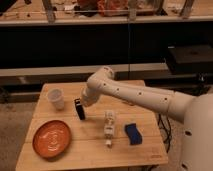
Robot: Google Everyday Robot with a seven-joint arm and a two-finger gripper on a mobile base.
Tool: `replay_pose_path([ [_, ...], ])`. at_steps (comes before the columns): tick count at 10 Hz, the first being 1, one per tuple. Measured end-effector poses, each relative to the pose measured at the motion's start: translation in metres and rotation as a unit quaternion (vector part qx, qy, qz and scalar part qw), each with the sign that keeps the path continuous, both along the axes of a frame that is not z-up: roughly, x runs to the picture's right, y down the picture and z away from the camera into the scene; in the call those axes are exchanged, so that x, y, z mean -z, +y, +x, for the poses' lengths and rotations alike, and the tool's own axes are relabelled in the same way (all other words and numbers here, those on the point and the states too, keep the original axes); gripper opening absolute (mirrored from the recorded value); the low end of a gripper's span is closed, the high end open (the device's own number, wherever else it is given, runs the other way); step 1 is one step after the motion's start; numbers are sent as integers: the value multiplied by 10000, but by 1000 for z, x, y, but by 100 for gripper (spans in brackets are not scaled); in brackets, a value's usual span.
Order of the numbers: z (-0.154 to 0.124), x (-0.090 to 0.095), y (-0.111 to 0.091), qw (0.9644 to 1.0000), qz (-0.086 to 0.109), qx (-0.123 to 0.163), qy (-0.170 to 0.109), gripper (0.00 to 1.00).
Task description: Knock the eraser over
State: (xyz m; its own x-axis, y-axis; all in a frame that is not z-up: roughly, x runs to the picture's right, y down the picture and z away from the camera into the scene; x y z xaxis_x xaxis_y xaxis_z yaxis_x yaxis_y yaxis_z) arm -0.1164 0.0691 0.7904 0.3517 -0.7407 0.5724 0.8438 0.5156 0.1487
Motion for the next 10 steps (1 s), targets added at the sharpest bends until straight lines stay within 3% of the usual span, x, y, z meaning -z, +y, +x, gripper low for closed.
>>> replay_pose_path([
  [10,-7,0,0,10000,-12,45,-76,0],
])
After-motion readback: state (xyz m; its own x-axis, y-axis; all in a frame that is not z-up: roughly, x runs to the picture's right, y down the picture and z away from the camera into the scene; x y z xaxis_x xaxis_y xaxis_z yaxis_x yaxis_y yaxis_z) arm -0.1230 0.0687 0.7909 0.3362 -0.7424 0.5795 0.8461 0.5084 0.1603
